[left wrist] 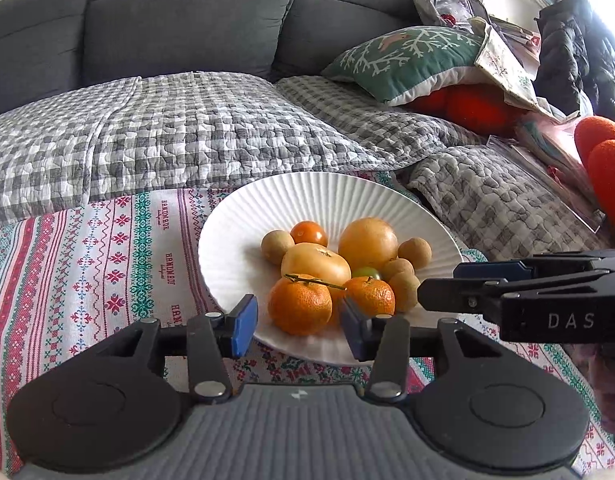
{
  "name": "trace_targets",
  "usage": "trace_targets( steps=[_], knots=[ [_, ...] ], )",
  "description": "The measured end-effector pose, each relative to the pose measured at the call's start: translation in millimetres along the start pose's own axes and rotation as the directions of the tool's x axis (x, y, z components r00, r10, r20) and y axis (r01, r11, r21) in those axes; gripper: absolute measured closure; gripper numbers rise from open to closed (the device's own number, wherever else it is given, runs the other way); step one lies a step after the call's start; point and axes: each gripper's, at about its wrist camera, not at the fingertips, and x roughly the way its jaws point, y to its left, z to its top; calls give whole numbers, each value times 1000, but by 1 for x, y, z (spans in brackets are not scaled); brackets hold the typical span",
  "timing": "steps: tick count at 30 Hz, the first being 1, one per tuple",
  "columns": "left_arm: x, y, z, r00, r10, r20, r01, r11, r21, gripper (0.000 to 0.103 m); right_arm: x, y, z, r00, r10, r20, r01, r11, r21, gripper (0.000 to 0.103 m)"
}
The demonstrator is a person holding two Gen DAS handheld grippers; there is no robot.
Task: Organize fruits
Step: 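Lower the tangerine and brown fruit onto the plate and open both grippers, then withdraw both open grippers from the plate toward the loose tomatoes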
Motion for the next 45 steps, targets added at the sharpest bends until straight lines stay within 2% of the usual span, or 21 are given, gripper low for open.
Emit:
trace_targets(
  steps=[2, 12, 14, 18, 26, 31, 34, 38, 45],
  knots=[
    [-4, 1, -2, 1000, 5, -2, -5, 1000, 1, 58, -3, 1, 0, 1000, -4, -1, 4, 1000, -1, 55],
    [-33, 8, -10, 998, 59, -31, -58, 998, 29, 48, -21, 14, -6, 1000, -24, -4, 24, 1000, -15, 47],
    [-41, 9, -12, 997, 65, -33, -64, 998, 28, 42, -24, 18, -7, 1000, -28, -8, 28, 999, -20, 46],
    [-54, 10, -16, 996, 83, -41, -82, 996, 39, 39, -30, 27, -10, 999, -36, -8, 36, 999, -40, 39],
    [-73, 14, -26, 993, 105, -55, -104, 994, 35, 26, -37, 43, -18, 999, -44, -13, 43, 997, -68, 26],
    [-79, 17, -33, 990, 123, -70, -121, 992, 30, 15, -39, 52, -23, 998, -57, -14, 56, 995, -78, 10],
    [-82, 20, -36, 987, 145, -74, -143, 989, 27, 9, -39, 55, -25, 998, -62, -19, 60, 995, -81, 6],
    [-82, 27, -43, 981, 171, -95, -170, 985, 16, 9, -36, 58, -30, 997, -72, -25, 69, 993, -91, 1],
    [-81, 43, -57, 966, 228, -120, -227, 974, 20, 9, -25, 66, -49, 992, -117, -52, 105, 974, -199, 1]
  ],
)
